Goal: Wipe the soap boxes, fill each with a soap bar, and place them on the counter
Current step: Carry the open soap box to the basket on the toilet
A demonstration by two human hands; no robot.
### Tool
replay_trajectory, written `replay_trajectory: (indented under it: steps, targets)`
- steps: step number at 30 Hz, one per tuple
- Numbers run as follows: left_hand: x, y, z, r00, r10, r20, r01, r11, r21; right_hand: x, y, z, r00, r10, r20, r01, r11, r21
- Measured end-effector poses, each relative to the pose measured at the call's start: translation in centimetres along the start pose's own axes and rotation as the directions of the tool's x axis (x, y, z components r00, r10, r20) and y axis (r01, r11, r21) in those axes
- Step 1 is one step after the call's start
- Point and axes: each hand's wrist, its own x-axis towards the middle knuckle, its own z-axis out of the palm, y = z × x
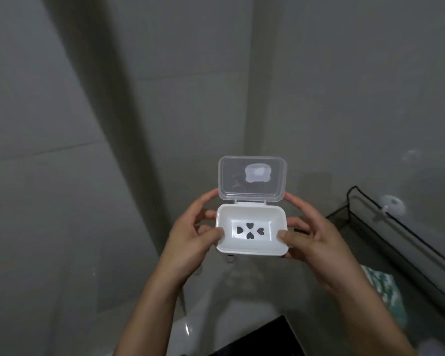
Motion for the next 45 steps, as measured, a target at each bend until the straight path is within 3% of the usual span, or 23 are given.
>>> replay_trajectory:
  steps: [5,12,25,32,36,45]
  targets:
    - [-4.5,-0.4,-5.7,0.979,-0.001,-0.204,0.0,1.0,-0.008,0.4,-0.2,6.4,0.975,-0.022,0.219,0.029,0.999,-0.027]
    - [-11.7,-0.7,-14.7,0.888,-0.009,-0.46,0.028,0.999,0.034,-1.1,-0.4,17.6,0.886,-0.022,0.464,0.046,0.998,-0.04]
    - [-29.4,-1.6,-32.7,0.714,-0.006,-0.7,0.078,0.994,0.072,-10.5,1.6,41.3,0.72,0.023,0.693,-0.028,1.0,-0.005]
    - [-40.2,-3.3,-38.8,0.493,-0.024,-0.87,0.102,0.994,0.03,-16.3,2.0,53.0,0.508,0.041,0.86,0.003,0.999,-0.05]
    - [-45.6,-3.8,-41.0,0.309,-0.032,-0.95,0.104,0.995,0.0,-19.6,2.1,59.3,0.359,0.051,0.932,0.048,0.996,-0.073]
    - [-57.5,-4.7,-44.5,-0.125,-0.042,-0.991,0.162,0.985,-0.062,-28.7,4.8,73.9,-0.081,0.108,0.991,0.079,0.992,-0.101]
